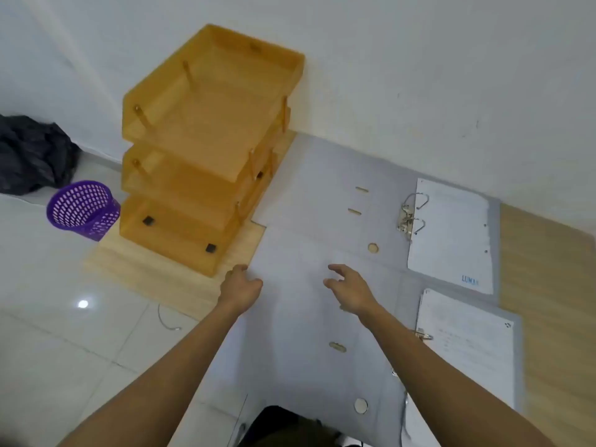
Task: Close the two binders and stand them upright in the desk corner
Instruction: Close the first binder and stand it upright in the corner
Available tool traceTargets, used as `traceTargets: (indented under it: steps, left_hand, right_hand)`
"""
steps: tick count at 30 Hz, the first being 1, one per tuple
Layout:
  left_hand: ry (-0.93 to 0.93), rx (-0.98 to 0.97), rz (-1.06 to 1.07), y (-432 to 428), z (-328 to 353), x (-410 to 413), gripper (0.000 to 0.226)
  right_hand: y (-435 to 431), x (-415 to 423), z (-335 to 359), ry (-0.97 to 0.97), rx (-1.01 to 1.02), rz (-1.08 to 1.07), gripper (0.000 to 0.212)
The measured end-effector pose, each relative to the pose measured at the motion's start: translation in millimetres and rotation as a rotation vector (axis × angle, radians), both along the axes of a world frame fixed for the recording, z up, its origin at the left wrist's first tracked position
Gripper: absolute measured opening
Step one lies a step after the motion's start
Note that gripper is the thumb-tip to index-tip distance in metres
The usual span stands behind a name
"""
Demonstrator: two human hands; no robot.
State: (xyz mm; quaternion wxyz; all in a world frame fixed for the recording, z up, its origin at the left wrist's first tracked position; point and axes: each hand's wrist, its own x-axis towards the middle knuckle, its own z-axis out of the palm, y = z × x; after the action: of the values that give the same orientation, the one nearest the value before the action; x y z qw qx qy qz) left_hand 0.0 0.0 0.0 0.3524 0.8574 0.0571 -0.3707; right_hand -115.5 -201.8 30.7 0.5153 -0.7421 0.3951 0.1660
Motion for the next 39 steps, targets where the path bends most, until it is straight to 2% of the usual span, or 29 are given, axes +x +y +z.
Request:
traceTargets:
  steps: [3, 8, 12, 17, 20, 23, 27, 30, 33, 37, 39]
  left_hand:
    - [-0.070, 0.124, -0.042, 1, -8, 0, 0.062]
    - [-0.044, 0.123, 0.078, -5, -10, 5, 0.052]
    - [0.034, -0.120, 0.180, -4, 5, 17, 0.040]
    - [0.104, -0.356, -0.050, -5, 67, 20, 0.034]
    - [0.186, -0.506, -0.193, -16, 106, 7, 0.039]
    - [0.327, -0.662, -0.196, -38, 130, -15, 0.062]
    - [0.379, -0.830, -0.224, -82, 155, -68, 0.065]
    - [0.354, -0.816, -0.259, -116, 158, -115, 0.073]
    - [0.258, -0.773, -0.293, -144, 150, -160, 0.063]
    - [0.133, -0.608, -0.452, -172, 121, -202, 0.051]
    - [0.058, -0.502, -0.520, -179, 98, -217, 0.064]
  right_hand:
    - [9, -1, -9, 0.046, -0.026, -0.017, 0.051]
    - [27, -6, -8, 0.052, 0.044, -0.016, 0.052]
    - [30, -2, 2, 0.019, 0.076, -0.024, 0.055]
    - [22, 2, 38, -0.114, 0.072, -0.034, 0.055]
    - [16, 1, 65, -0.222, 0.071, -0.032, 0.052]
    - [9, -8, 87, -0.339, 0.099, -0.045, 0.050]
    - [-7, -38, 112, -0.462, 0.129, -0.102, 0.059]
    - [-25, -69, 121, -0.513, 0.163, -0.178, 0.068]
    - [-44, -101, 125, -0.519, 0.157, -0.226, 0.074]
    - [-75, -148, 131, -0.501, 0.100, -0.297, 0.066]
    - [-95, -173, 130, -0.484, 0.046, -0.337, 0.060]
